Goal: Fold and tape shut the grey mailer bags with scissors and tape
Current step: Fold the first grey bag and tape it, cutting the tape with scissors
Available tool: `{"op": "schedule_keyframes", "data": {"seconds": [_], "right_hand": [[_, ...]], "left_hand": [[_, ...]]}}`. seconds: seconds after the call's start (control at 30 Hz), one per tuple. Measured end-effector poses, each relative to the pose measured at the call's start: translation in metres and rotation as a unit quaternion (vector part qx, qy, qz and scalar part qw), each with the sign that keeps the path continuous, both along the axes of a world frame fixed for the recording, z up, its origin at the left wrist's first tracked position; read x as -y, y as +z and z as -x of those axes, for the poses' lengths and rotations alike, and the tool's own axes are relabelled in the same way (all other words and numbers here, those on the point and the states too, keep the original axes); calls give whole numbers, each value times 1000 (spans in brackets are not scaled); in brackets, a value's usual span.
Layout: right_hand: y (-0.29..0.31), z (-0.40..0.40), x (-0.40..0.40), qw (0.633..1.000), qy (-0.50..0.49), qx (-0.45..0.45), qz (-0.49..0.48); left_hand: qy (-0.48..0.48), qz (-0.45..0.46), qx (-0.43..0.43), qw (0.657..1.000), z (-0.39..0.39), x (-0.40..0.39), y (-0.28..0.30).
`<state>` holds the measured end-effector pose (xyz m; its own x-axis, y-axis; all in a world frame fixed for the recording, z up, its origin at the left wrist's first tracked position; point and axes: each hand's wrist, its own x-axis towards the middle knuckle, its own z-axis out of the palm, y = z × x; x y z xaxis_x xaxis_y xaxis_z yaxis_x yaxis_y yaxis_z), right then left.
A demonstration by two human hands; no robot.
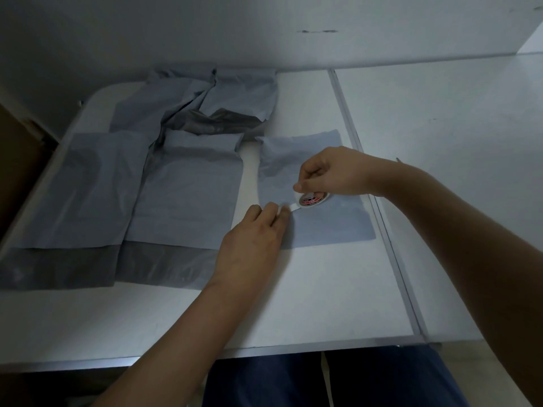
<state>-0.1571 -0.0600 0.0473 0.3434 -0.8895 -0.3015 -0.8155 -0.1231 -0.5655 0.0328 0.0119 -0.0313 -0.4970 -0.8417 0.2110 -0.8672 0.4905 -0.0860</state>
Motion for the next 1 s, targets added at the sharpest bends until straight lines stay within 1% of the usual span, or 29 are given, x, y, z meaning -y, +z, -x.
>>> {"op": "schedule_keyframes", "data": {"seconds": [0.33,0.47,0.73,0.87,1.0], "right_hand": [[-6,3,-7,1000,-13,-1,17],[-5,4,-9,999,-13,-17,27],[-1,10,-11,999,-10,-40,28],[-1,11,-11,997,-2,-61,43],[-3,12,-11,995,1,-80,56]], "left_hand": [[13,-1,20,1000,5,-3,5],[16,3,32,999,5,-4,7],[14,-7,16,1000,3,-4,7],[17,-14,21,1000,2,-3,7],[12,-28,5,1000,1,-4,6]]}}
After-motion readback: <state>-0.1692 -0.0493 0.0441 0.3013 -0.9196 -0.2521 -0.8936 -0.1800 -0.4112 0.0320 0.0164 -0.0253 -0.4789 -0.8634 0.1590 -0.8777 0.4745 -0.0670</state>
